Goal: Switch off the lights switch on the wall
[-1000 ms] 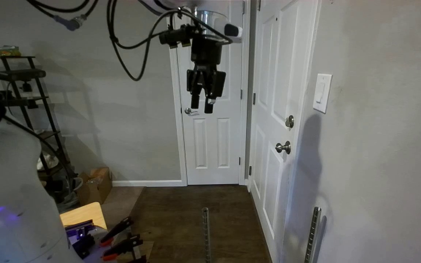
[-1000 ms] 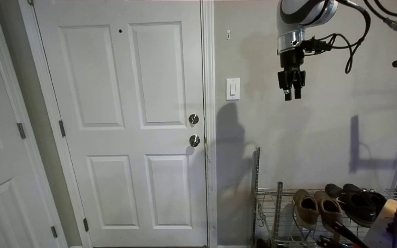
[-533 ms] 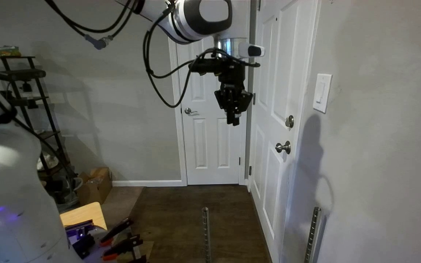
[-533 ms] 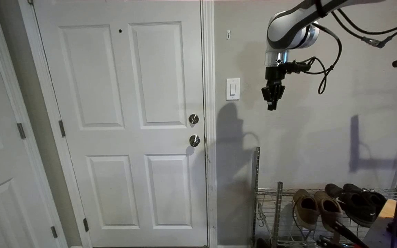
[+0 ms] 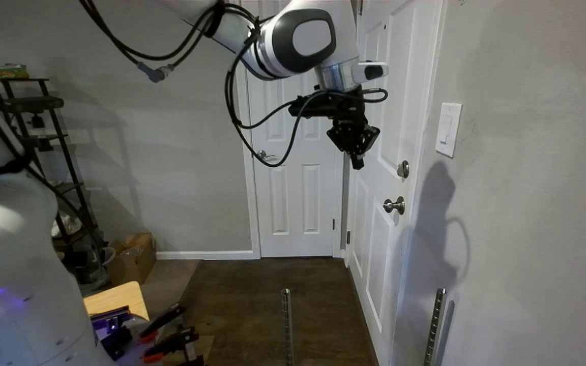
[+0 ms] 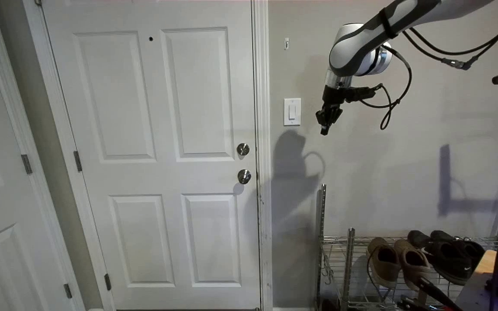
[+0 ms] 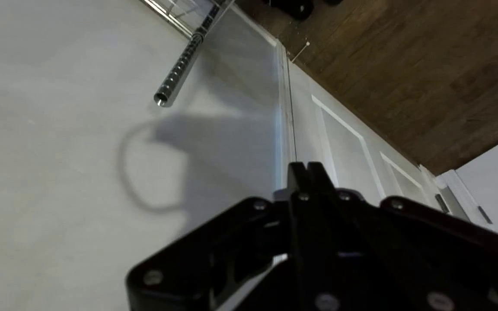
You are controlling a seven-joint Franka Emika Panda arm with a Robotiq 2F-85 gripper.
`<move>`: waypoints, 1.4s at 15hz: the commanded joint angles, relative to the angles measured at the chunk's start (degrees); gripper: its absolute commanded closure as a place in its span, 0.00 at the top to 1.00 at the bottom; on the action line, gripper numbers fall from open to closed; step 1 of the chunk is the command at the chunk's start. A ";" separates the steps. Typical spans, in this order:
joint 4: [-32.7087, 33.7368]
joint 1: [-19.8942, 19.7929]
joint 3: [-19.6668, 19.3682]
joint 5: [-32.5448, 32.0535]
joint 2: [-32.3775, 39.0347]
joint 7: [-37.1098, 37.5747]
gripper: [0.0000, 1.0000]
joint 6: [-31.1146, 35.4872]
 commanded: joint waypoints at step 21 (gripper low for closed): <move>22.62 -1.50 1.64 -2.88 21.12 -4.36 0.06 13.01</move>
